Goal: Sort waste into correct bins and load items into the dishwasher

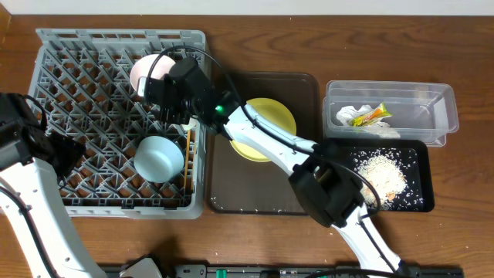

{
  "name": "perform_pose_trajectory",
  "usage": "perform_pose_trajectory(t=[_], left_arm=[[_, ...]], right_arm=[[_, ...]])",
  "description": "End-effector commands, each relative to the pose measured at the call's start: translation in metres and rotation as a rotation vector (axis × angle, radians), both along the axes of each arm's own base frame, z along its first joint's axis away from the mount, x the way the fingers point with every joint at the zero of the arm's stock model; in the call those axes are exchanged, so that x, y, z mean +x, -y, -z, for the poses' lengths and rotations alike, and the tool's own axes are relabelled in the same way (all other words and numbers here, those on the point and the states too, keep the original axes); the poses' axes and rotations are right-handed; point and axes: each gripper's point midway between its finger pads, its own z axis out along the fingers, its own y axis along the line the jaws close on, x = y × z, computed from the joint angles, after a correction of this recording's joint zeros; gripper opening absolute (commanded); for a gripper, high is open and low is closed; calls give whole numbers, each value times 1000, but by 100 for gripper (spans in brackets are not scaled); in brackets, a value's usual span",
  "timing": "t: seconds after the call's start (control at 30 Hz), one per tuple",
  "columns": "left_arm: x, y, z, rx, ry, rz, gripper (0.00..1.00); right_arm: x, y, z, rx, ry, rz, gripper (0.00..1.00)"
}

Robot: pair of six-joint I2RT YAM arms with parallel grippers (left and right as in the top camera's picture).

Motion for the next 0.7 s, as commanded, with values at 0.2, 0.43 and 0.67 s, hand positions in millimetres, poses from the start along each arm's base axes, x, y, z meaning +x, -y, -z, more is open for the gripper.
perform_pose_trajectory(t=[0.2, 0.43, 0.67], left_arm=[[-2, -2, -3, 12, -1, -8, 100], [-2, -2, -3, 12, -1, -8, 100], [-2, -2, -3, 12, -1, -8, 100]], right_arm=[[10, -2, 0, 32, 29, -2, 19], [9, -2, -2, 35, 31, -3, 1], [5, -7, -9, 50, 45, -13, 1]])
